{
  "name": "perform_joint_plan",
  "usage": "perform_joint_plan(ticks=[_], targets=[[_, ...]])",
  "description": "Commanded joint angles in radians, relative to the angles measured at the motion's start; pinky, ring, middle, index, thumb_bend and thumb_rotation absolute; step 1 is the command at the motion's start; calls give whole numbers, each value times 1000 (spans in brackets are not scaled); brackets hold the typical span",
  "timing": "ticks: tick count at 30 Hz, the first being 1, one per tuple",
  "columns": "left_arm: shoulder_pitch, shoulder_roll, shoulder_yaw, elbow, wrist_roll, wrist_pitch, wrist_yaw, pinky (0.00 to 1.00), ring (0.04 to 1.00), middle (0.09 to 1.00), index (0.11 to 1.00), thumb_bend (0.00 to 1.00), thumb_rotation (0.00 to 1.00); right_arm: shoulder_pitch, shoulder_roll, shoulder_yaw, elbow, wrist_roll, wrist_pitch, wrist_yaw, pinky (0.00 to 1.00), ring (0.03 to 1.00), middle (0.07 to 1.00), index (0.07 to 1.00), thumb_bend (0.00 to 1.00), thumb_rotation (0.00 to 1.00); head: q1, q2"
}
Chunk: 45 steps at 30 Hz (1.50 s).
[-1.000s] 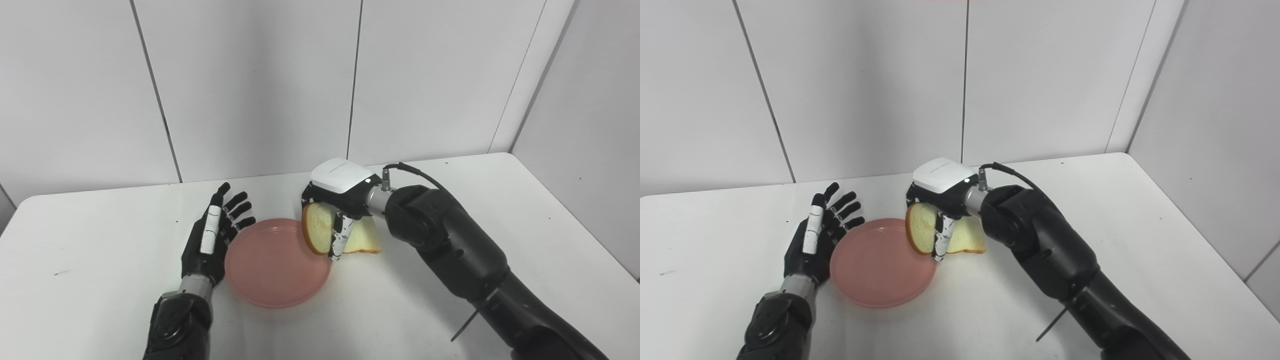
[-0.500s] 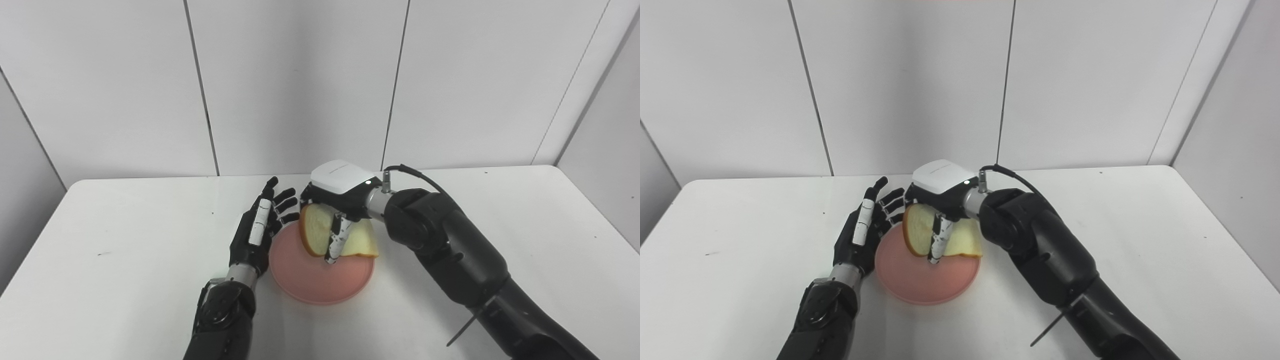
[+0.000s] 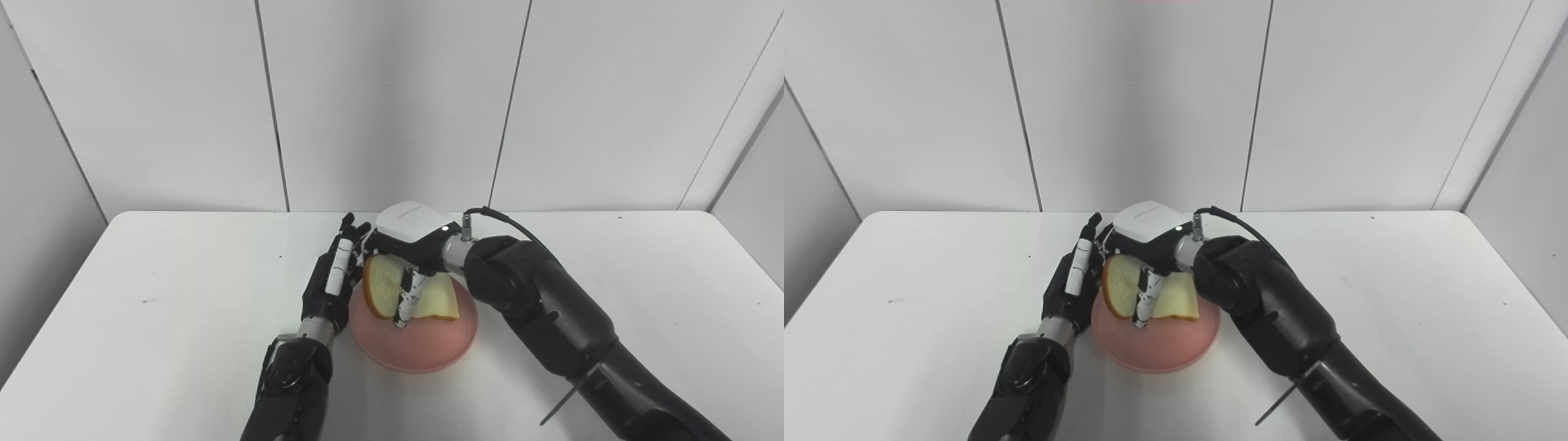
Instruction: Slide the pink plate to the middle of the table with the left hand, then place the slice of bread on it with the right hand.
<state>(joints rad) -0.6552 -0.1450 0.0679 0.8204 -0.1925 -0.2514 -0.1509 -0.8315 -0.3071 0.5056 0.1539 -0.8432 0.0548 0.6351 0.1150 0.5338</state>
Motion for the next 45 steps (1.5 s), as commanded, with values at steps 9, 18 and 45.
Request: perform_joint_plan(ticks=[9,18,45], targets=[[14,7,-10,-4,13,32,6,726,877,939,977,921,823,-55,-1,23,-12,-19,12,25,383,473,560,494,520,154,-18,7],[23,8,-14,-13,35,15,17,690,820,849,932,858,851,-58,-30,32,-38,-89,78,169,870,870,863,761,1000,490,-30,9],[29,12,0,-31,28,34,17,687,811,804,904,910,822,-9,-30,-159,-123,126,63,125,1000,979,966,956,1000,508,-51,9]])
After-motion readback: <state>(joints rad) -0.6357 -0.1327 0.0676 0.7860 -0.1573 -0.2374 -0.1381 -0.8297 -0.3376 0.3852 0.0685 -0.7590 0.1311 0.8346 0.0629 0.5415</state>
